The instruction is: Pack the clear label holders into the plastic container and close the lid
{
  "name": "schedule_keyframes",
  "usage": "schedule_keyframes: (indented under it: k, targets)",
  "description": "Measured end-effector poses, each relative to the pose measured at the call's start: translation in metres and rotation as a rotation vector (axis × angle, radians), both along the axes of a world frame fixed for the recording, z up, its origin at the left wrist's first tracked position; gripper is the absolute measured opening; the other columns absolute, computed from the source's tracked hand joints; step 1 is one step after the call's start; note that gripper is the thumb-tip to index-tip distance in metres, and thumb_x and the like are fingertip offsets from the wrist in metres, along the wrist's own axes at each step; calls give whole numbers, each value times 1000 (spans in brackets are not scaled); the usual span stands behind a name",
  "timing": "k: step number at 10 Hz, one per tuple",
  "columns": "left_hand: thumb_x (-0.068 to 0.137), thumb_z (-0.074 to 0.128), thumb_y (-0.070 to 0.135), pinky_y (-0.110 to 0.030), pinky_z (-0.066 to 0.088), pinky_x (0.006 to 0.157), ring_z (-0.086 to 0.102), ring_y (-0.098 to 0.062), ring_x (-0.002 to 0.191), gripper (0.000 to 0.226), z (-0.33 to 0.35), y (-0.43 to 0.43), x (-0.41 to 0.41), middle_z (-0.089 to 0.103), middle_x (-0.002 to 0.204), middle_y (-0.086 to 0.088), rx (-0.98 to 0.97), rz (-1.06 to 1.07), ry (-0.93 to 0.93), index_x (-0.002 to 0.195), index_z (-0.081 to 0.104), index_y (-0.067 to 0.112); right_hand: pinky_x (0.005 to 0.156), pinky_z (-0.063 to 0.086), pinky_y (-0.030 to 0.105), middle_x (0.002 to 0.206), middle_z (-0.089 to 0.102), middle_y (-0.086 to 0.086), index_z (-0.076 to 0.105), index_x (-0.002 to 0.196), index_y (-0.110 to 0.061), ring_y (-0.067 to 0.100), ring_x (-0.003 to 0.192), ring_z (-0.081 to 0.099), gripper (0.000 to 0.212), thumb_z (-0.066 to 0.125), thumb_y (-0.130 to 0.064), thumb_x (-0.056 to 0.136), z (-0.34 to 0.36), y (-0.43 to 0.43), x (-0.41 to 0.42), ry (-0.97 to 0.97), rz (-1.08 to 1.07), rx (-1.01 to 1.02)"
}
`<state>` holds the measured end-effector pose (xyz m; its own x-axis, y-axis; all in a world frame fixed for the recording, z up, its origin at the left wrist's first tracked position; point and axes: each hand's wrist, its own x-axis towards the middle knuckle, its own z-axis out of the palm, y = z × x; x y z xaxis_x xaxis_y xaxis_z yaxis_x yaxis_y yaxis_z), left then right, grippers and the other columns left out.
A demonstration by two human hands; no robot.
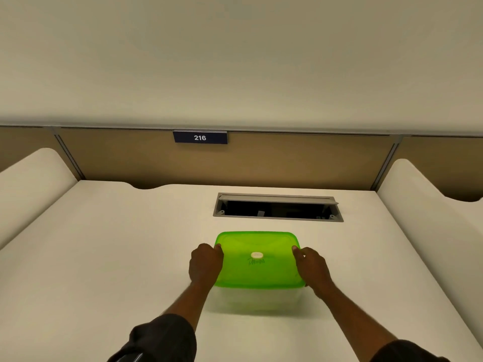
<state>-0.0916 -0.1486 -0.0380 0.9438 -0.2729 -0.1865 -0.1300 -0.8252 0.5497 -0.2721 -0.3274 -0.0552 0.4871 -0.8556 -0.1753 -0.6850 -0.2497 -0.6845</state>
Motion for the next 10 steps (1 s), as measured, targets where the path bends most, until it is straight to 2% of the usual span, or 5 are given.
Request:
schedule_keyframes:
  k: [2, 4, 7, 9, 10]
  targets:
    - [92, 53, 30, -29, 42, 75, 63, -33, 103, 29, 16, -41, 17, 69, 104, -17, -86, -109, 48, 77, 59, 6, 81, 54, 50, 104, 67, 19, 65, 109, -2, 39, 100, 62, 42, 51, -39, 95, 33, -46, 12, -88, -12, -86]
    - [88, 57, 16, -23, 31, 67, 61, -31, 98, 38, 26, -86, 21, 67, 98, -18, -97, -168, 59, 55, 37, 18, 62, 58, 48, 71, 57, 13, 53, 66, -9, 41, 75, 65, 39, 45, -31, 98, 33, -92, 13, 14, 1, -57]
    - [85, 56, 12, -26, 34, 65, 54, -29, 80, 29, 0, -106, 27, 54, 68, -3, -56, -182, 56, 59, 44, 12, 77, 53, 54, 78, 59, 15, 52, 68, -9, 40, 86, 62, 37, 42, -29, 99, 0, -121, 27, 50, 21, -21]
    - [96, 52, 36, -37, 42, 92, 56, -35, 112, 44, -3, -102, 18, 60, 116, -21, -22, -253, -66, 118, 59, -1, 83, 48, 42, 105, 62, 23, 60, 93, -3, 41, 102, 59, 40, 36, -35, 100, 1, -117, 29, 179, 40, -160]
    - [95, 49, 46, -39, 35, 106, 41, -35, 131, 67, 15, -103, 15, 42, 141, -20, -48, -290, -187, 143, 36, 2, 83, 49, 47, 116, 55, 23, 58, 112, -2, 44, 105, 56, 44, 46, -42, 95, 14, -110, 29, 161, -27, -413]
